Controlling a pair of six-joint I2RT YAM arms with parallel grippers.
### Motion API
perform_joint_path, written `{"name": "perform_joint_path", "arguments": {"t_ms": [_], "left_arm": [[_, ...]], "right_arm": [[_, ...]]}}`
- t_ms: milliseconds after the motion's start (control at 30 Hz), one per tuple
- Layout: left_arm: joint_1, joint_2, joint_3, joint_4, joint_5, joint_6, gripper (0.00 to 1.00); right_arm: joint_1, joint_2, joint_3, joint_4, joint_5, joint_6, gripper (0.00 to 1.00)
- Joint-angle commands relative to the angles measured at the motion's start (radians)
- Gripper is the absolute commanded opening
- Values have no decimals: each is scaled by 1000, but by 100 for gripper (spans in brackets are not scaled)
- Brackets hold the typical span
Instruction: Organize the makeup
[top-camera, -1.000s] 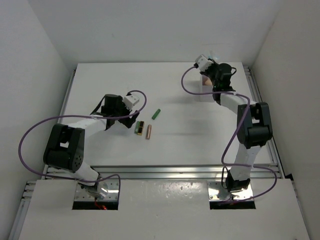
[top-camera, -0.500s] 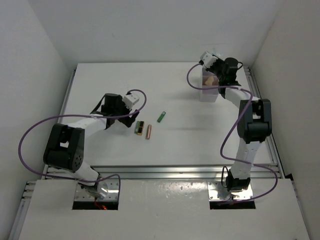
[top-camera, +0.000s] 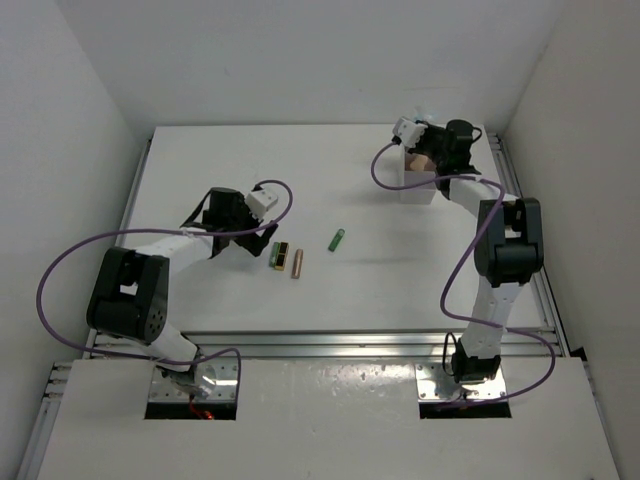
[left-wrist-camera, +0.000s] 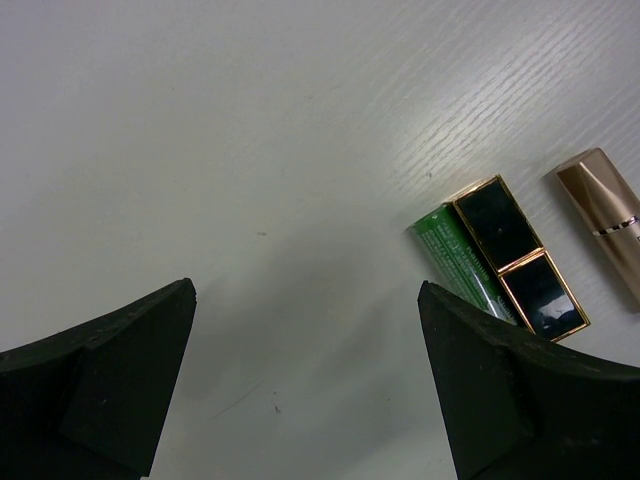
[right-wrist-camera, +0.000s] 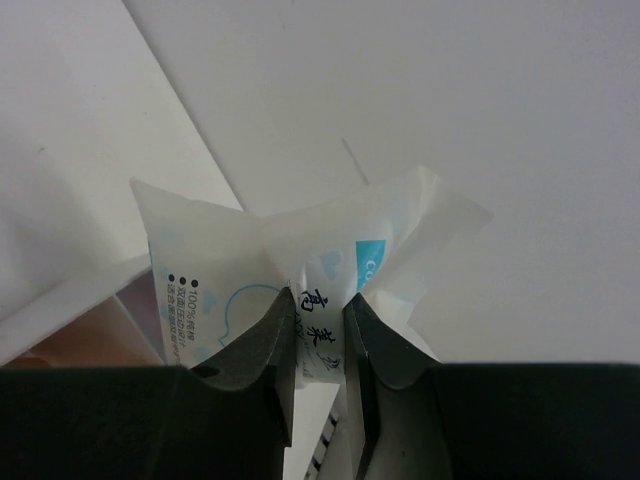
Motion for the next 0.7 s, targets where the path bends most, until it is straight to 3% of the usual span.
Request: {"name": "perform_joint_path", "arguments": {"t_ms": [0,667], "left_arm": [[-2,5,48,0,-4,6,100],[-2,25,77,-29,-4,15,100]], "right_arm": [[-12,18,-22,-21,-48,-59,0],[-25,74,-50,-171,-77,-272,0]]}}
